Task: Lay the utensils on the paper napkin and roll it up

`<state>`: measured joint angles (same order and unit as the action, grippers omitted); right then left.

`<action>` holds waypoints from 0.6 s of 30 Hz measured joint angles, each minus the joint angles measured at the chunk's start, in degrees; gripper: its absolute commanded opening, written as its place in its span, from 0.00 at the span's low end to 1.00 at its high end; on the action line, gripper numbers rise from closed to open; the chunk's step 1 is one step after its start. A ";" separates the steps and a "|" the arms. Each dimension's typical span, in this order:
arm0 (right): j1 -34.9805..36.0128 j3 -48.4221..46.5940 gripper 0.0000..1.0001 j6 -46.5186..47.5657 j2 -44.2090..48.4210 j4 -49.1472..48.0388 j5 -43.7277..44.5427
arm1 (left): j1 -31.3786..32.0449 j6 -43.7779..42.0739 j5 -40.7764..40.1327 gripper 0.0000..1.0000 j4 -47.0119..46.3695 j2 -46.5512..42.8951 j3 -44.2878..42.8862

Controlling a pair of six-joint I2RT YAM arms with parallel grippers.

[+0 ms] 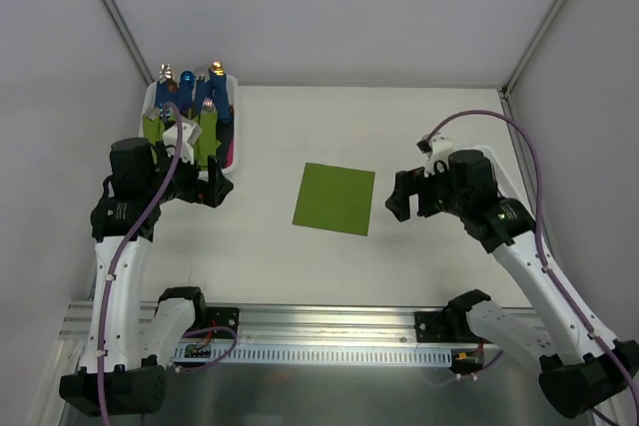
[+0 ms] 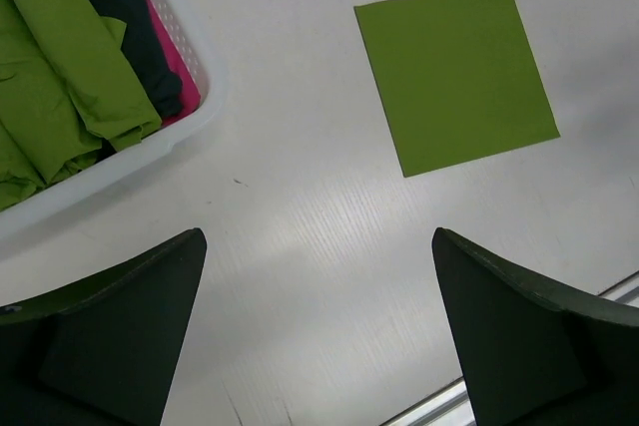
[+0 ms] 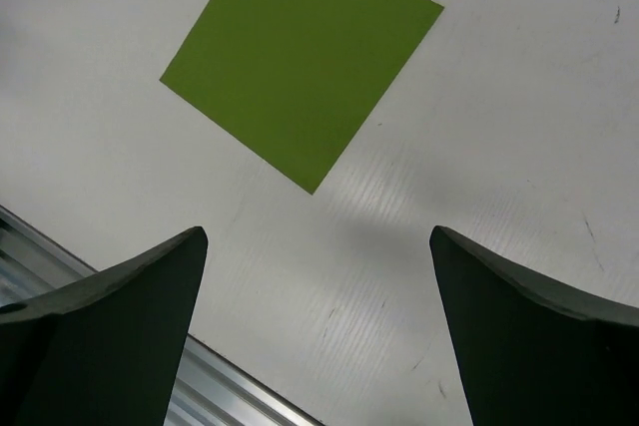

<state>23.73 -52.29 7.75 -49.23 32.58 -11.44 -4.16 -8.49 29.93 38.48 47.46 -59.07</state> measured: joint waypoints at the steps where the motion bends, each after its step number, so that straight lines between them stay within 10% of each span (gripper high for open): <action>1: 1.01 -0.81 0.99 0.87 -1.51 0.11 0.85 | 0.00 -0.04 0.00 0.99 0.02 0.52 0.00; 18: 16.35 -34.95 0.94 18.75 -53.48 3.30 8.26 | 0.00 0.46 8.96 0.99 3.04 4.07 -0.52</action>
<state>40.07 -87.24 26.50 -102.72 35.88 -3.18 -4.16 -8.03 38.89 41.52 51.53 -59.59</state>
